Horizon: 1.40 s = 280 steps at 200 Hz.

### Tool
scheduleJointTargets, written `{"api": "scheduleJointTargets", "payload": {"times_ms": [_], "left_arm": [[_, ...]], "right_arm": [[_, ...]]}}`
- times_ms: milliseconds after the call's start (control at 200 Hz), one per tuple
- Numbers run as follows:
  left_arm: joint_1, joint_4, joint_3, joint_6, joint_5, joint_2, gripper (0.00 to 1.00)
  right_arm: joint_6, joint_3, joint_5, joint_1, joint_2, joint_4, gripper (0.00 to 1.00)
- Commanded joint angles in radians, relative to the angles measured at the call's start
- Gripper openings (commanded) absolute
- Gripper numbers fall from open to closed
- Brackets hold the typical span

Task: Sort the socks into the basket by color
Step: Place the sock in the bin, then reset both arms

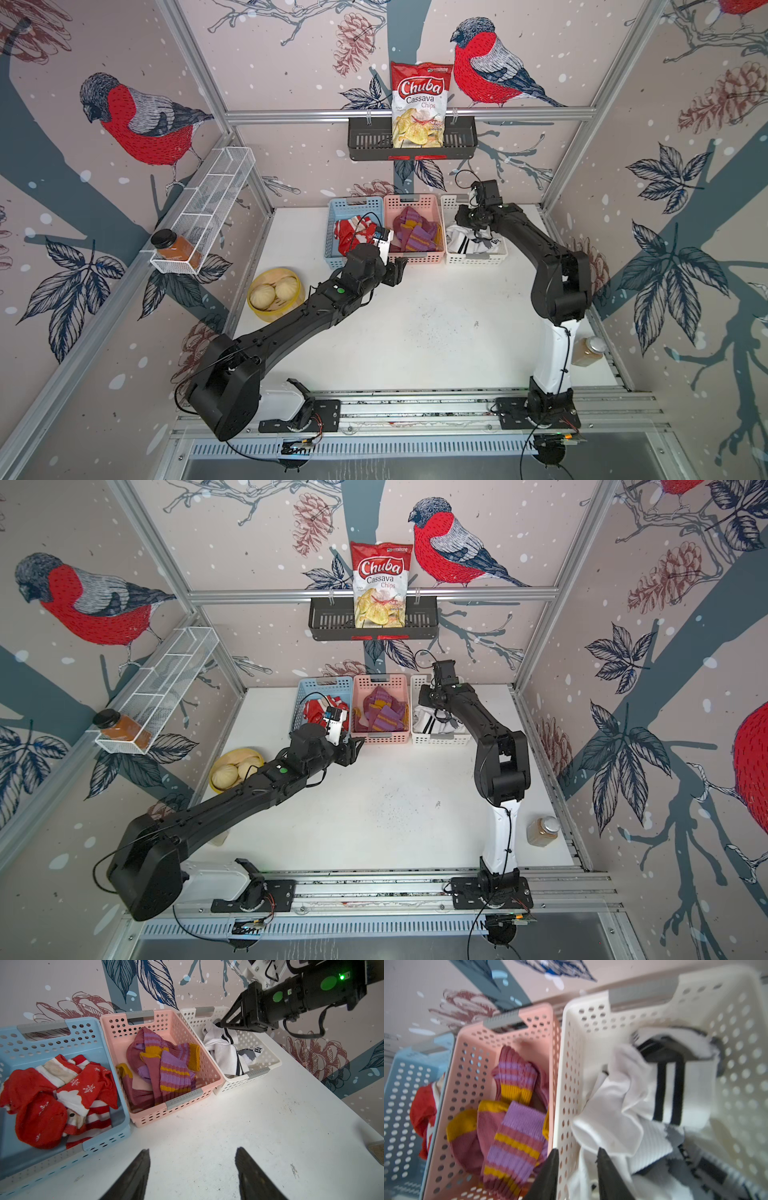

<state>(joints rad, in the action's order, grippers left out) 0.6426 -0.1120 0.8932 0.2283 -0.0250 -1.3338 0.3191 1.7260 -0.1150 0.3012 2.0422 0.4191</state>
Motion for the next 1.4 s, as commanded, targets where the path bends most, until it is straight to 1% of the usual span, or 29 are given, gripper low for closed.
{"api": "scheduleJointTargets", "payload": {"times_ms": [0, 110, 300, 525, 655, 810, 976, 1066, 1151, 1251, 1306, 1351, 1361, 1366, 1381, 1386, 1391, 1396], "left_arm": [[-0.004, -0.015, -0.004, -0.01, 0.002, 0.002, 0.66], [-0.004, -0.012, -0.005, -0.01, 0.004, 0.002, 0.66], [-0.004, -0.01, -0.009, -0.006, 0.006, 0.007, 0.67], [-0.004, -0.006, -0.022, -0.004, -0.004, 0.025, 0.67], [-0.004, -0.002, -0.025, -0.005, -0.024, 0.034, 0.69], [-0.004, -0.004, -0.026, 0.0, -0.039, 0.047, 0.7], [-0.006, 0.002, -0.021, -0.004, -0.058, 0.047, 0.72], [-0.006, 0.012, -0.013, -0.009, -0.068, 0.044, 0.72], [-0.008, 0.023, -0.007, -0.016, -0.075, 0.045, 0.72], [-0.01, 0.024, -0.007, -0.021, -0.087, 0.052, 0.73], [-0.012, 0.026, -0.007, -0.023, -0.091, 0.055, 0.73], [-0.013, 0.023, -0.007, -0.022, -0.091, 0.057, 0.74], [-0.013, 0.024, -0.007, -0.022, -0.09, 0.058, 0.74], [-0.014, 0.024, -0.007, -0.023, -0.09, 0.058, 0.74], [-0.014, 0.024, -0.005, -0.024, -0.089, 0.056, 0.74], [-0.014, 0.024, -0.005, -0.023, -0.089, 0.056, 0.74], [-0.014, 0.024, -0.005, -0.024, -0.089, 0.056, 0.74], [-0.014, 0.024, -0.005, -0.024, -0.089, 0.055, 0.74]], "right_arm": [[0.032, -0.116, 0.003, 0.025, -0.064, -0.094, 0.32], [0.053, -0.178, 0.005, 0.029, -0.064, -0.12, 0.27], [0.065, -0.157, -0.007, -0.008, 0.037, -0.129, 0.22], [0.072, -0.107, -0.036, -0.061, 0.131, -0.132, 0.21], [0.056, -0.104, -0.071, -0.065, 0.124, -0.136, 0.2], [0.034, -0.111, -0.112, -0.052, 0.021, -0.145, 0.23], [0.029, -0.145, -0.099, -0.029, -0.129, -0.142, 0.27], [0.039, -0.199, -0.074, -0.017, -0.215, -0.155, 0.28], [0.052, -0.319, -0.018, 0.002, -0.33, -0.22, 0.3], [0.066, -0.515, 0.059, 0.041, -0.489, -0.358, 0.36], [0.075, -0.613, 0.078, 0.055, -0.564, -0.422, 0.4], [0.082, -0.697, 0.083, 0.062, -0.63, -0.485, 0.45], [0.085, -0.726, 0.078, 0.064, -0.648, -0.509, 0.48], [0.085, -0.726, 0.078, 0.064, -0.648, -0.509, 0.48], [0.092, -0.759, 0.069, 0.063, -0.671, -0.537, 0.53], [0.092, -0.759, 0.069, 0.063, -0.671, -0.537, 0.53], [0.094, -0.772, 0.059, 0.061, -0.682, -0.546, 0.57], [0.094, -0.772, 0.059, 0.061, -0.682, -0.546, 0.57]]}}
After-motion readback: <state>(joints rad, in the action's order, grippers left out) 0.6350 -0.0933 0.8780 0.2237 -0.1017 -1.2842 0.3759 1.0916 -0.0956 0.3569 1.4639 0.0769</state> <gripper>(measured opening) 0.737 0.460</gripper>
